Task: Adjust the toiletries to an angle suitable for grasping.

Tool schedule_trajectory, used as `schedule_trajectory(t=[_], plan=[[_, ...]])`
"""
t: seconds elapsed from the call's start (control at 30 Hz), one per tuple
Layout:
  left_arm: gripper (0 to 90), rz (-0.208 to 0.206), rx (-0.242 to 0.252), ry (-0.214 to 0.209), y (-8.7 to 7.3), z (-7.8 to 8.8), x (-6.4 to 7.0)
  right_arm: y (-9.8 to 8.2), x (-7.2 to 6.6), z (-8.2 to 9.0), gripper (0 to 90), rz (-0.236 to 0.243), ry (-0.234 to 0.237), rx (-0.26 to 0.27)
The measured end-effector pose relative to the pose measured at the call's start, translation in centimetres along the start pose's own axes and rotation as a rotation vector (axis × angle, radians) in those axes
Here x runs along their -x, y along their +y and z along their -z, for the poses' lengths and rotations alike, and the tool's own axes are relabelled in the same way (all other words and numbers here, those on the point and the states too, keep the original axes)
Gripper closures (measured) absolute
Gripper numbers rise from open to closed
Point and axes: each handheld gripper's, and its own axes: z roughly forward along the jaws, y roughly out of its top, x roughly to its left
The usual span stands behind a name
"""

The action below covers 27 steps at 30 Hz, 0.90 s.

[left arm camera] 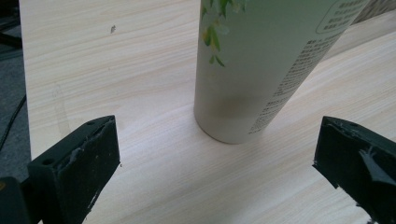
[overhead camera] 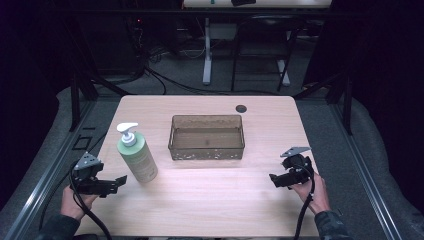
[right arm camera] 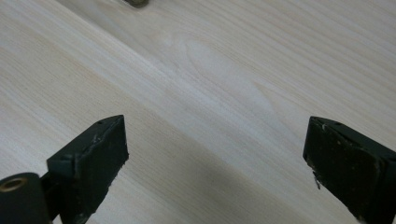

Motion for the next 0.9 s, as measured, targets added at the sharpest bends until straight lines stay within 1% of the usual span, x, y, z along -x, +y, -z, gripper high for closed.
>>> schedule_trajectory(t=[0.13, 0.2, 0.23, 0.37, 0.43, 0.57, 0.6, 0.8, 0.83, 0.9], plan=[[0.1, -0.005, -0.005, -0.002, 0.2, 0.0, 0.1, 0.0, 0.2, 0.1, 5.5, 0.005, 0.001, -0.005], [0.1, -0.005, -0.002, -0.01, 0.5, -0.1, 0.2, -0.1, 0.3, 0.1, 5.5, 0.006, 0.003, -0.005], [0.1, -0.012, -0.006, -0.01, 0.6, -0.1, 0.2, -0.1, 0.3, 0.2, 5.5, 0.007, 0.005, -0.007], [0.1, -0.004, -0.005, -0.016, 1.2, -0.1, 0.3, 0.0, 0.4, 0.2, 5.4, 0.007, 0.007, -0.015], [0.1, -0.001, 0.007, -0.022, 1.7, -0.1, 0.3, 0.0, 0.3, 0.3, 5.4, 0.006, 0.007, -0.017], [0.1, -0.006, 0.011, -0.023, 2.2, -0.1, 0.7, 0.0, 0.3, 0.4, 5.2, -0.002, 0.02, -0.014], [0.0, -0.013, 0.013, -0.018, 2.6, -0.1, 0.9, 0.0, 0.3, 0.4, 5.2, -0.004, 0.023, -0.013], [0.0, -0.011, 0.028, -0.01, 3.4, 0.0, 0.9, 0.0, 0.5, 0.4, 5.3, 0.004, 0.028, -0.011], [0.0, -0.005, 0.039, -0.02, 3.6, 0.0, 1.0, 0.1, 0.5, 0.4, 5.3, 0.004, 0.03, -0.012], [0.0, -0.018, 0.045, -0.023, 3.9, 0.0, 1.1, 0.1, 0.4, 0.3, 5.3, 0.001, 0.032, -0.013]])
